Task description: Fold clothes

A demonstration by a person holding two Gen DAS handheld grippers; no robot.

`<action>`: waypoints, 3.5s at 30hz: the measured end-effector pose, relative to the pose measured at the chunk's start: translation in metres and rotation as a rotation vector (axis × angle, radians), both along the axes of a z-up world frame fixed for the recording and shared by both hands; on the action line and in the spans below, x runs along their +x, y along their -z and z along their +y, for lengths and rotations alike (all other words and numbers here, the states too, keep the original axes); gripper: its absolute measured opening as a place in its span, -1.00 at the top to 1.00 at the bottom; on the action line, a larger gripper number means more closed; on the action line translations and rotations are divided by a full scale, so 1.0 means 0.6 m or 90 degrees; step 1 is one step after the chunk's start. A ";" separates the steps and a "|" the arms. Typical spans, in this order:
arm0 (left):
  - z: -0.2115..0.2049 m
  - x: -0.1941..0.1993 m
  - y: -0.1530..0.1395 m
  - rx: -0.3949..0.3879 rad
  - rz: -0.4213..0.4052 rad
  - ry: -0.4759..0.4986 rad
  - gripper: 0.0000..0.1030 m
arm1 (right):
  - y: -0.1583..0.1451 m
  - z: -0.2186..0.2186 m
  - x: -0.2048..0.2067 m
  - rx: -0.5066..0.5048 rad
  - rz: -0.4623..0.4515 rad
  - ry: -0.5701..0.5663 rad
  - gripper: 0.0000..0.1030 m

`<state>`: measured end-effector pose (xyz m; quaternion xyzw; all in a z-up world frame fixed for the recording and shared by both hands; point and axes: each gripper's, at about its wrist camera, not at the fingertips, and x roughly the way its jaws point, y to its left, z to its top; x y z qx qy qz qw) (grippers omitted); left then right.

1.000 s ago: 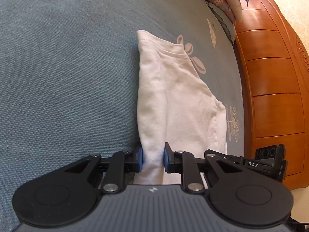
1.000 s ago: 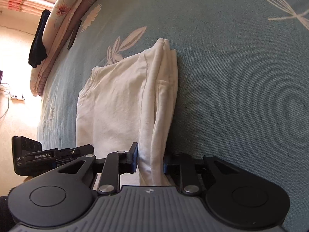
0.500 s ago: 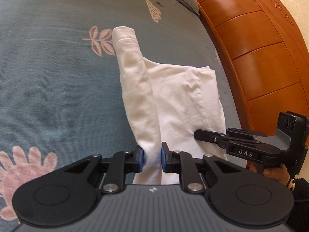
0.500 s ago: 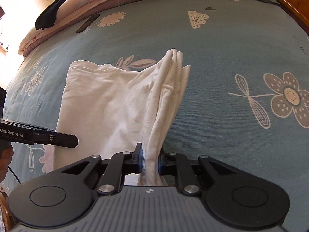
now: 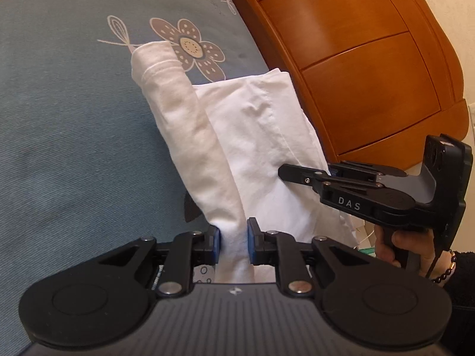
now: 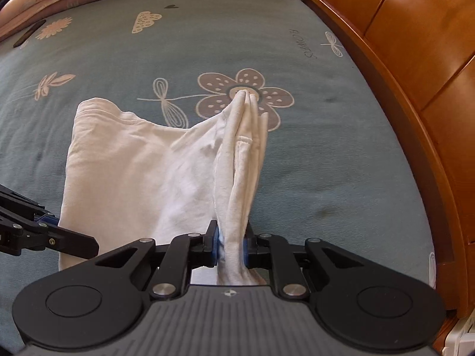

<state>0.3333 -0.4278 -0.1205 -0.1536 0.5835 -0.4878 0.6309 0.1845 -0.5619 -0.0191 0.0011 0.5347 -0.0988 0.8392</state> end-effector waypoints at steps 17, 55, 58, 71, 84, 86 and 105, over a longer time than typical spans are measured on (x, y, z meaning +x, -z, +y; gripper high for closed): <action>0.099 -0.065 -0.024 0.017 -0.006 0.015 0.61 | 0.061 -0.095 0.013 -0.060 0.015 0.062 0.31; 0.041 -0.127 -0.112 0.098 -0.403 0.299 0.12 | 0.074 -0.159 -0.153 0.098 -0.142 0.405 0.30; 0.037 -0.129 -0.120 0.085 -0.433 0.313 0.06 | 0.061 -0.133 -0.171 0.127 -0.143 0.379 0.28; 0.041 -0.113 -0.096 0.121 -0.473 0.321 0.00 | 0.121 0.026 -0.187 0.307 -0.054 0.221 0.28; 0.027 -0.086 -0.099 0.143 -0.442 0.298 0.00 | 0.093 0.049 -0.170 0.321 -0.107 0.202 0.28; 0.029 -0.086 -0.110 0.121 -0.436 0.288 0.00 | 0.097 0.051 -0.162 0.321 -0.098 0.194 0.28; 0.017 -0.058 -0.087 0.190 -0.436 0.285 -0.04 | 0.108 -0.103 -0.210 0.174 -0.114 0.351 0.13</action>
